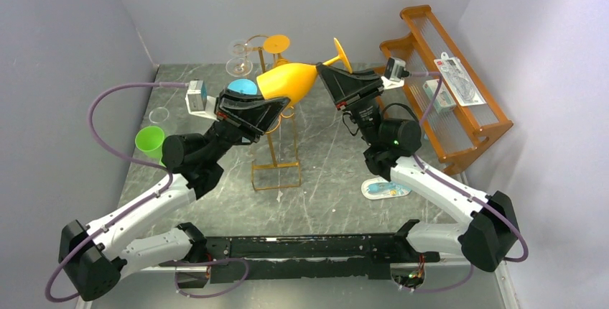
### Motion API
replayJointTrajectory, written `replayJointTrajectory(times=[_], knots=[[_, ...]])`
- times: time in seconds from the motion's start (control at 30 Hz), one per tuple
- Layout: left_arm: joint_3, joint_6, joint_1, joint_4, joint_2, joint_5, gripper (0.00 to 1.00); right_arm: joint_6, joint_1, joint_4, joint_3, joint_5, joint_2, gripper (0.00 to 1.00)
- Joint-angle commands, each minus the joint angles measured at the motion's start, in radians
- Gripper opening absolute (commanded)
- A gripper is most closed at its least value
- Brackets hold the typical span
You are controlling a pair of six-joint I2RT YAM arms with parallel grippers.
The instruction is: Place the wine glass upside down on the wine glass rack
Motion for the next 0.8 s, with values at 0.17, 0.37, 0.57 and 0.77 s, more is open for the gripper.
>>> replayJointTrajectory(times=[0.17, 0.37, 0.57, 0.77], knots=[[0.010, 0.091, -0.010, -0.185, -0.073, 0.026, 0.42, -0.097, 0.004, 0.014, -0.001, 0.027, -0.049, 0.00], [0.115, 0.253, -0.010, -0.609, -0.173, -0.139, 0.69, -0.175, 0.002, -0.094, -0.017, 0.074, -0.109, 0.00], [0.306, 0.421, -0.011, -1.049, -0.216, -0.338, 0.76, -0.307, -0.003, -0.295, 0.001, 0.150, -0.180, 0.00], [0.401, 0.527, -0.010, -1.252, -0.238, -0.492, 0.79, -0.459, -0.009, -0.503, 0.032, 0.259, -0.221, 0.00]])
